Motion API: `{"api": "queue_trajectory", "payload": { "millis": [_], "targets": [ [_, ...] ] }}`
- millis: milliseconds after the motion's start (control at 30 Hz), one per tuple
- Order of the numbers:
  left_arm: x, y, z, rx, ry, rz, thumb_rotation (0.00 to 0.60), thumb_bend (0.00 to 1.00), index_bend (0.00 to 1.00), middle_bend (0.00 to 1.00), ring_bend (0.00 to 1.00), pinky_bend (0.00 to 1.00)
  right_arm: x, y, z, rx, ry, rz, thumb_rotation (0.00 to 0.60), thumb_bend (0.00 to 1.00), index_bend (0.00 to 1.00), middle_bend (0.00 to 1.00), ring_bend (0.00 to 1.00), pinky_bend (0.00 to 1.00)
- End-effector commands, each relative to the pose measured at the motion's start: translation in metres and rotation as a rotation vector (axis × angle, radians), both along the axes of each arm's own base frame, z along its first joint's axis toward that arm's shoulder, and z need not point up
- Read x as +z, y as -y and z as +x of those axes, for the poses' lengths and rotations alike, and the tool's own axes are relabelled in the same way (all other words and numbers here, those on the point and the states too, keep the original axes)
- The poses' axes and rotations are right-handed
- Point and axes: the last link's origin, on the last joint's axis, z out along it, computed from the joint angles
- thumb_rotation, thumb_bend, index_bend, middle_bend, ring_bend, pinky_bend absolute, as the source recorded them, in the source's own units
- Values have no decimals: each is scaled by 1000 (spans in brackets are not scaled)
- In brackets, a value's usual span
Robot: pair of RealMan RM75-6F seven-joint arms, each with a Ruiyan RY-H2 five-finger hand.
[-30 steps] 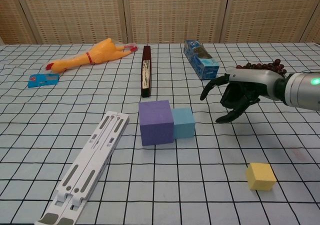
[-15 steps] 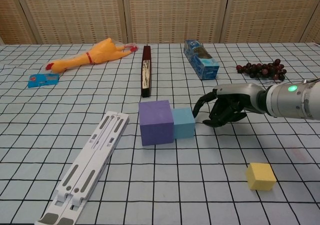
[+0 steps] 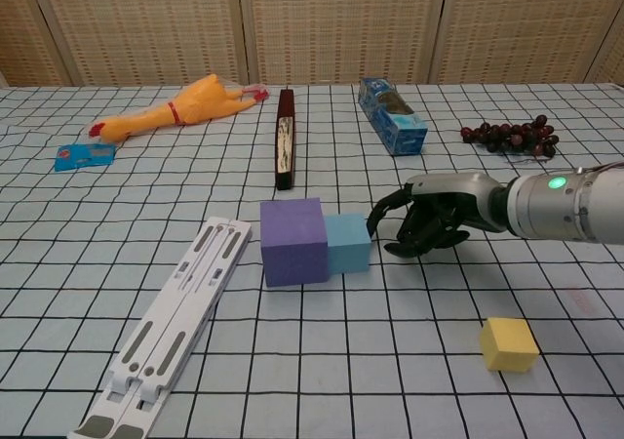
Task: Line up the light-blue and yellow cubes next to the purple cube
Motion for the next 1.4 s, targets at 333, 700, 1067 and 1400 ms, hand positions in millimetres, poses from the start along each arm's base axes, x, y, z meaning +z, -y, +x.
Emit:
{"api": "queue_trajectory", "payload": {
  "millis": [333,700,1067,1400],
  "targets": [
    [0,1,1,-2,-3,3,600,467,520,691,629,835,47,-23,-14,211,-118,-124,600,101,303,899,964,1000],
    [-3,1,2,-2,-14,-10,600,468,520,691,629,835,114,-60,-21,224,-211,-70,600,0,149,899,961,1000],
    [-4,2,3,-3,-19,-18,600,466,520,692,629,835,130,-89,-29,157,-263,72,600,0,87,899,961,1000],
    [-2,2,3,-6,-13,-12,600,466,521,692,629,835,124,-97,-40,157,-320,106,600,0,237,903,972,1000]
  ]
}}
